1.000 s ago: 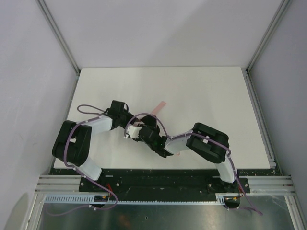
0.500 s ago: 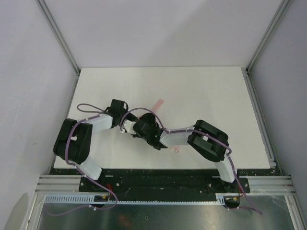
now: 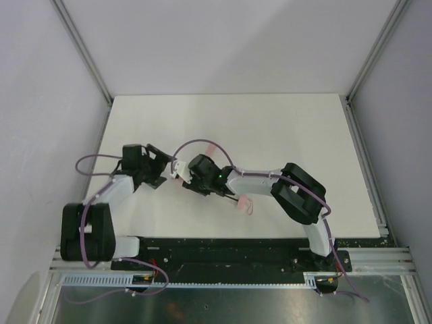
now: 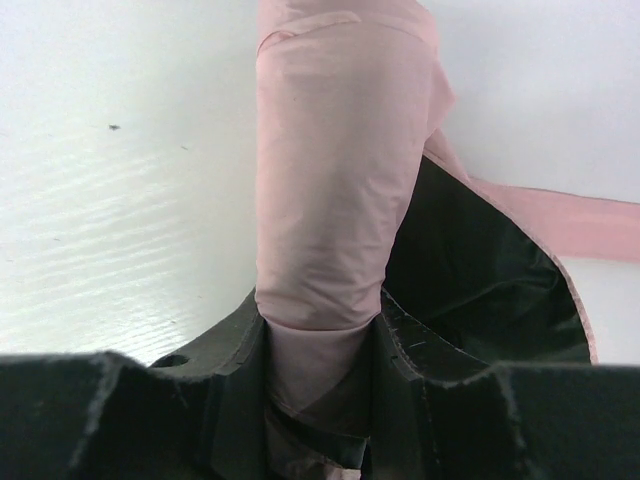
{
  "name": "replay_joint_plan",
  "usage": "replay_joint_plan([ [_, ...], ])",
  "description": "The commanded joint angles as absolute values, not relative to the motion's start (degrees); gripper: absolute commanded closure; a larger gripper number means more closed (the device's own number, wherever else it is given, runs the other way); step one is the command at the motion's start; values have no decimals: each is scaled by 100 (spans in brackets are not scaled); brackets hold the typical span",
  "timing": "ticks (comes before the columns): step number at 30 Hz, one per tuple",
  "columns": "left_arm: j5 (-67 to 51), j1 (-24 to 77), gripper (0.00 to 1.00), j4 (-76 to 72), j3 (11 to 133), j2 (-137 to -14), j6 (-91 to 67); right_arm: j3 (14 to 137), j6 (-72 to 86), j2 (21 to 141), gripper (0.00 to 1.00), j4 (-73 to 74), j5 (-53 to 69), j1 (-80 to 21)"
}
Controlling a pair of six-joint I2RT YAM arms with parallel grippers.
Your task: Put away the umbrella
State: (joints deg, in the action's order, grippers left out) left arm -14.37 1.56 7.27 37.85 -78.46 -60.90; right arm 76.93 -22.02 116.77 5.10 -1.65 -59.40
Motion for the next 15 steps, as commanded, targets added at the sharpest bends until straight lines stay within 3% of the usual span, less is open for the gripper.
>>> replay_joint_plan([
  [1,-1873,-159,1,546,3309,-6903,-5716,8058,-1748,12391,100,2714,1494,-5818],
  [15,-1858,-178,1,718,2102,-5738,-6325,9741,-1067,13820,100,3880,3402,-5146],
])
